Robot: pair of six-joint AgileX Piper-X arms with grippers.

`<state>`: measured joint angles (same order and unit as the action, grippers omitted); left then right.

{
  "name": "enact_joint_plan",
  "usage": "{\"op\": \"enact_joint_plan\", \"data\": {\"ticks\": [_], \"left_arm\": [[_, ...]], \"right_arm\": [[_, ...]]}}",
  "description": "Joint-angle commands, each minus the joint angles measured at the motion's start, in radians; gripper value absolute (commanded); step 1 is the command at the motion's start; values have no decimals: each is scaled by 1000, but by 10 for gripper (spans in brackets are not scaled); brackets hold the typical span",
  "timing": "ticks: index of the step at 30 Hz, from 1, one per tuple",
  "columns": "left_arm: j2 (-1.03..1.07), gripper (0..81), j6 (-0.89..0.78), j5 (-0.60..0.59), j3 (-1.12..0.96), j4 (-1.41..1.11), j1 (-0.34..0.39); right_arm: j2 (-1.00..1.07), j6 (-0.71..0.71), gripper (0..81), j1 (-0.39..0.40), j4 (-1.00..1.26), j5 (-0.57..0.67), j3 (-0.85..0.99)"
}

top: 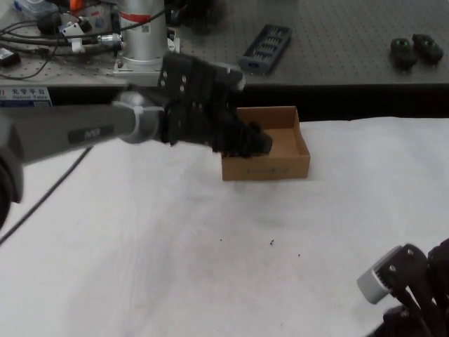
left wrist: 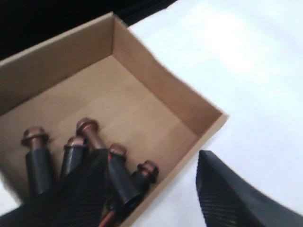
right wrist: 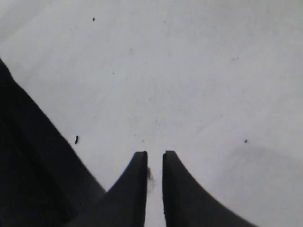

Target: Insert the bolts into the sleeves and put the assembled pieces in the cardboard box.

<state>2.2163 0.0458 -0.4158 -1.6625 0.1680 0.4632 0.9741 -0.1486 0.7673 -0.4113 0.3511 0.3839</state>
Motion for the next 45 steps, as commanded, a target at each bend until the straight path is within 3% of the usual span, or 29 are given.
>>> {"op": "enact_joint_plan", "data": {"ticks": [1,5,11,19,25,32,45], "left_arm": [[-124,357,-36,-101,4,-5,0],[-229,357,-32,-104,71,-5,0],[-405,357,-2,-82,313,-26,0],[-678,357,-91,-53,703,-280,0],[-884,357,-107,39,941,-431,0],[-1047,357,-126,101,1100,-495,3],[-1200,357,-177,125,1313,-515,25]], "right_arm": [[-15,14,106,1,110,-45,1],[-15,-9,106,1,218,-48,20],[-13,-16,106,-70,278,-50,80],[-12,-12,106,-185,441,26,100],[-12,29,106,-237,503,59,100],[-12,106,106,-244,491,94,98],[-12,127,106,-244,493,39,-2]]}}
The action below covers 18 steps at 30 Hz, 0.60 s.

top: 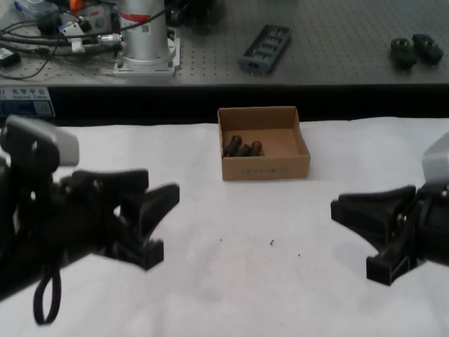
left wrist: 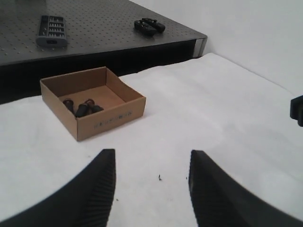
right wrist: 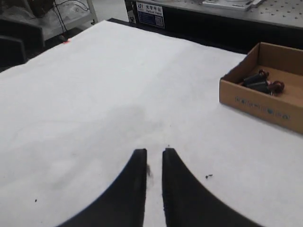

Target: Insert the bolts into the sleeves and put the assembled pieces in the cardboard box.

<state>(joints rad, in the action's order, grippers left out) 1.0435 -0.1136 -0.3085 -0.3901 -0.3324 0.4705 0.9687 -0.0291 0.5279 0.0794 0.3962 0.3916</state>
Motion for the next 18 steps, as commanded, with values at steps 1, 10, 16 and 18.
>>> {"op": "enact_joint_plan", "data": {"ticks": [1,10,16,18], "left_arm": [[-34,357,-19,22,53,-14,28],[-41,357,-23,65,153,-12,89],[-41,263,-61,65,164,-14,92],[-41,155,-59,58,176,-33,91]], "right_arm": [[-6,8,106,-5,2,-15,-15],[-8,8,106,-5,2,-230,-49],[-8,8,105,-5,-2,-264,-50],[-8,8,84,-1,3,-264,-54]]}}
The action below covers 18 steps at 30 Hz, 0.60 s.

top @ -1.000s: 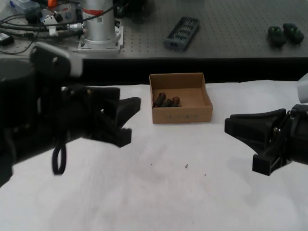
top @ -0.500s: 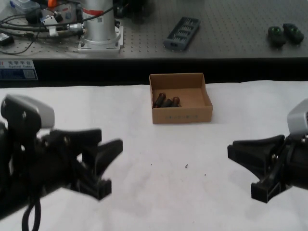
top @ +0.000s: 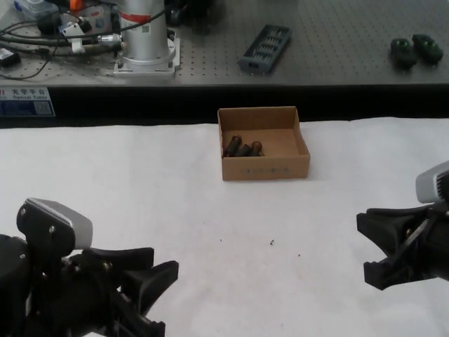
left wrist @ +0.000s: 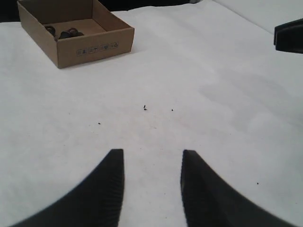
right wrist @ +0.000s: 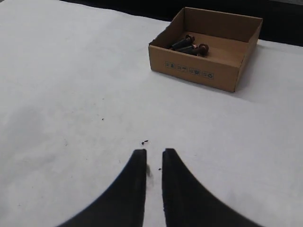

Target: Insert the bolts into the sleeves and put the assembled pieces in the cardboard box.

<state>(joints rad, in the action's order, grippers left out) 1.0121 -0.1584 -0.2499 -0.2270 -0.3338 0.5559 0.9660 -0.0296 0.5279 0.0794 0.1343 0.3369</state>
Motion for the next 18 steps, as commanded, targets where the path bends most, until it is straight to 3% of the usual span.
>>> {"op": "enact_joint_plan", "data": {"ticks": [1,4,10,18], "left_arm": [[-12,111,-14,-16,28,-55,8],[-14,39,-37,-23,90,-168,21],[-16,32,-141,95,196,-336,41],[-16,32,-125,283,219,-364,41]], "right_arm": [[-9,8,61,-2,7,-3,-2],[-43,8,13,-2,51,-12,-32],[-191,8,43,-2,177,-22,-122],[-300,-20,43,-2,195,-246,-251]]}}
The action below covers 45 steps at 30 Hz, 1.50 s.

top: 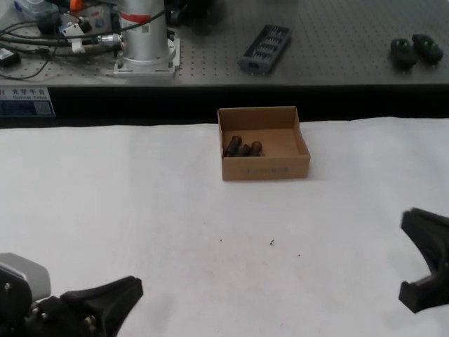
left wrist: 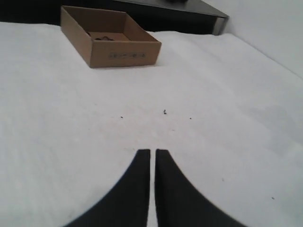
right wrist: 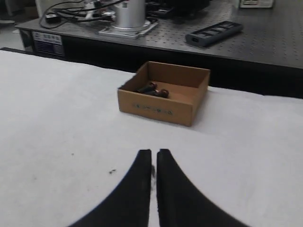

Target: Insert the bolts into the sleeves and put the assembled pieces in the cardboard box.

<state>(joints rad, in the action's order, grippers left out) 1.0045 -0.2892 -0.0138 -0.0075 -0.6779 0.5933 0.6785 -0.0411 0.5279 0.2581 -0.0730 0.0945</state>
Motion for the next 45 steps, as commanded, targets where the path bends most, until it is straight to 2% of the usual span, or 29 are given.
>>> {"op": "enact_joint_plan", "data": {"ticks": [1,5,10,14,22,45], "left_arm": [[-8,32,16,75,0,-20,3],[-8,32,74,168,0,-20,3],[-8,32,164,190,0,-20,3],[-8,32,166,175,0,-10,3],[-8,32,169,7,0,-5,3],[-8,32,169,5,0,-5,3]], "right_arm": [[-15,-17,43,-2,37,-55,-24],[-15,-34,43,-2,194,-129,-95],[-15,-32,43,-2,265,-231,-95],[-15,-32,43,-2,241,-220,-95],[-15,-32,43,-2,228,-220,-95],[-15,-34,43,-2,218,-216,-95]]}}
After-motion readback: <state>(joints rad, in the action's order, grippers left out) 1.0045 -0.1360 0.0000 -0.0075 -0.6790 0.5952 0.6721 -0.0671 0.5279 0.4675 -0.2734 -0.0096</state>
